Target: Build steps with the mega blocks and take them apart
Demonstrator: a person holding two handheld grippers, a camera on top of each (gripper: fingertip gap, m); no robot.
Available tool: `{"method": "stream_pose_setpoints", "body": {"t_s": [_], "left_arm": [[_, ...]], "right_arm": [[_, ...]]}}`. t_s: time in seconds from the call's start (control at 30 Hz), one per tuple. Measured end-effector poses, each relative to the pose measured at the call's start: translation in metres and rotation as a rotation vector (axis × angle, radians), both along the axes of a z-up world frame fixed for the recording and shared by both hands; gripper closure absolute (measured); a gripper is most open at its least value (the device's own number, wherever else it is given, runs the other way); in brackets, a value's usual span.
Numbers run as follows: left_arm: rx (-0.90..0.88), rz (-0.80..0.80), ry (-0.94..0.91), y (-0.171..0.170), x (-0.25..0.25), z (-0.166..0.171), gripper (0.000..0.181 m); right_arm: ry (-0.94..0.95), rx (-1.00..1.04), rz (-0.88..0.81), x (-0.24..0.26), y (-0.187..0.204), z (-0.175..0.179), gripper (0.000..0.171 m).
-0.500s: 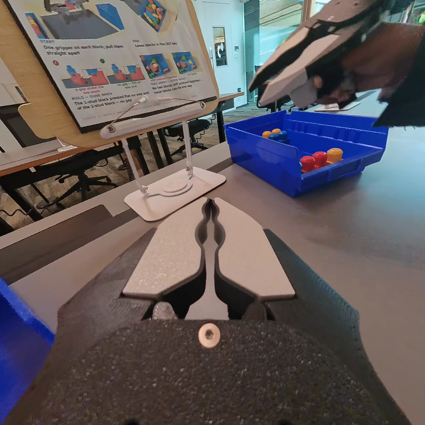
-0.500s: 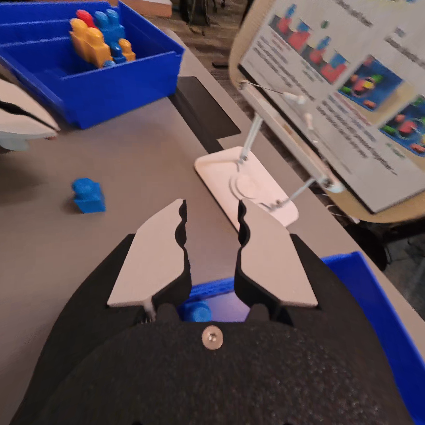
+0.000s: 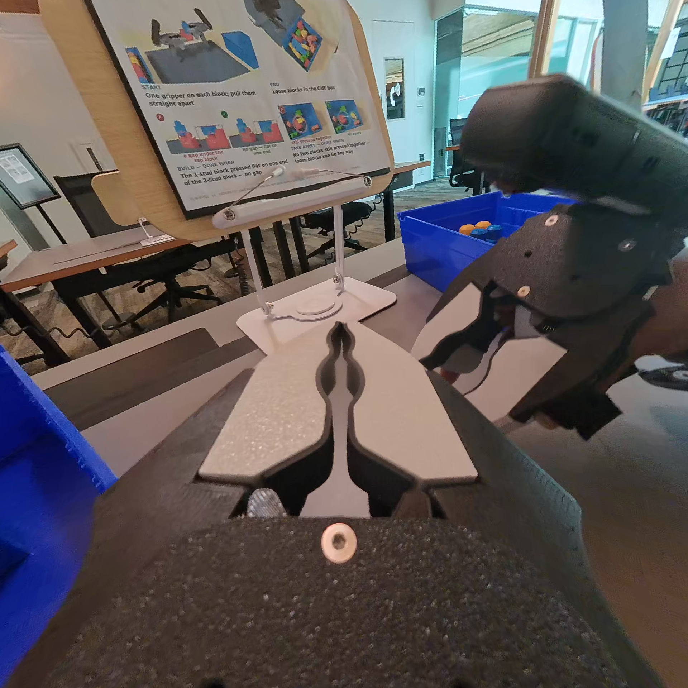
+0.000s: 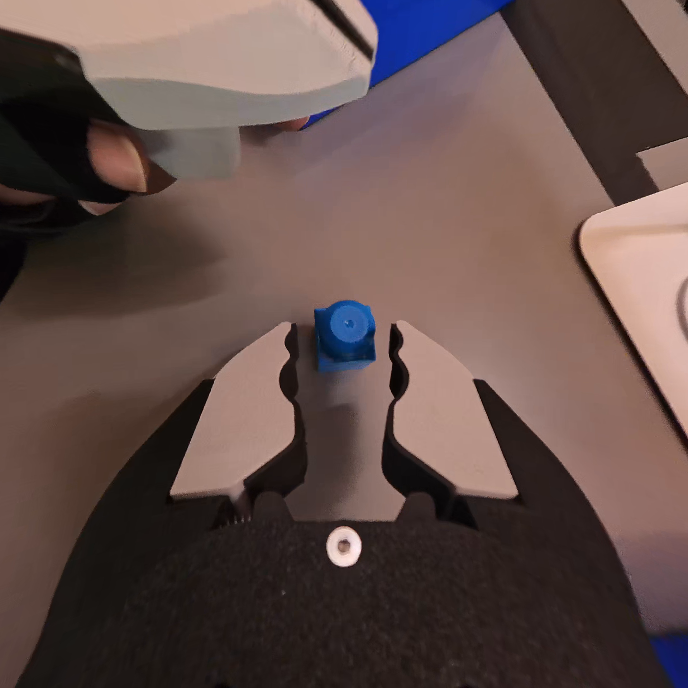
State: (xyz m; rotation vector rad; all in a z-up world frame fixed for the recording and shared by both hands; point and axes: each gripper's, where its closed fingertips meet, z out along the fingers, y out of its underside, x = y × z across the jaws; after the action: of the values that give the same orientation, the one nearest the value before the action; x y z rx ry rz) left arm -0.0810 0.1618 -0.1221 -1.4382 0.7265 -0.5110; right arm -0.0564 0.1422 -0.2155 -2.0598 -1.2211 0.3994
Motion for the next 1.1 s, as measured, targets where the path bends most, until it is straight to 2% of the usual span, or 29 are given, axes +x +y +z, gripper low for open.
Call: {"method": "stream_pose_setpoints", "body": {"t_s": [0.03, 0.1, 0.2, 0.33, 0.47, 0.6, 0.77, 0.9, 1.1], "left_arm": [[-0.003, 0.002, -0.001, 0.001, 0.0, 0.0, 0.181], [-0.002, 0.005, -0.001, 0.001, -0.001, 0.0, 0.181], [0.001, 0.009, -0.002, 0.001, -0.002, 0.0, 0.181], [-0.003, 0.008, -0.007, 0.002, -0.002, 0.0, 0.181], [-0.002, 0.011, -0.008, 0.001, -0.002, 0.001, 0.181], [-0.007, 0.011, -0.003, 0.002, -0.001, -0.002, 0.181], [-0.009, 0.011, 0.003, 0.002, -0.001, -0.003, 0.181], [-0.011, 0.011, 0.01, 0.003, 0.0, -0.005, 0.181], [-0.015, 0.01, 0.017, 0.003, 0.0, -0.008, 0.181]], "right_arm": [[-0.006, -0.007, -0.002, -0.002, 0.001, -0.004, 0.125], [-0.013, 0.016, -0.004, -0.003, 0.004, -0.005, 0.141], [-0.005, 0.041, 0.014, 0.001, 0.004, 0.011, 0.142], [0.057, 0.129, -0.011, 0.03, 0.019, 0.069, 0.142], [0.089, 0.228, -0.074, 0.085, 0.043, 0.135, 0.142], [0.028, 0.264, -0.144, 0.151, 0.061, 0.165, 0.142], [-0.047, 0.228, -0.143, 0.216, 0.062, 0.146, 0.142], [-0.118, 0.162, -0.067, 0.249, 0.045, 0.11, 0.142], [-0.227, 0.056, -0.092, 0.301, 0.016, 0.078, 0.142]]}}
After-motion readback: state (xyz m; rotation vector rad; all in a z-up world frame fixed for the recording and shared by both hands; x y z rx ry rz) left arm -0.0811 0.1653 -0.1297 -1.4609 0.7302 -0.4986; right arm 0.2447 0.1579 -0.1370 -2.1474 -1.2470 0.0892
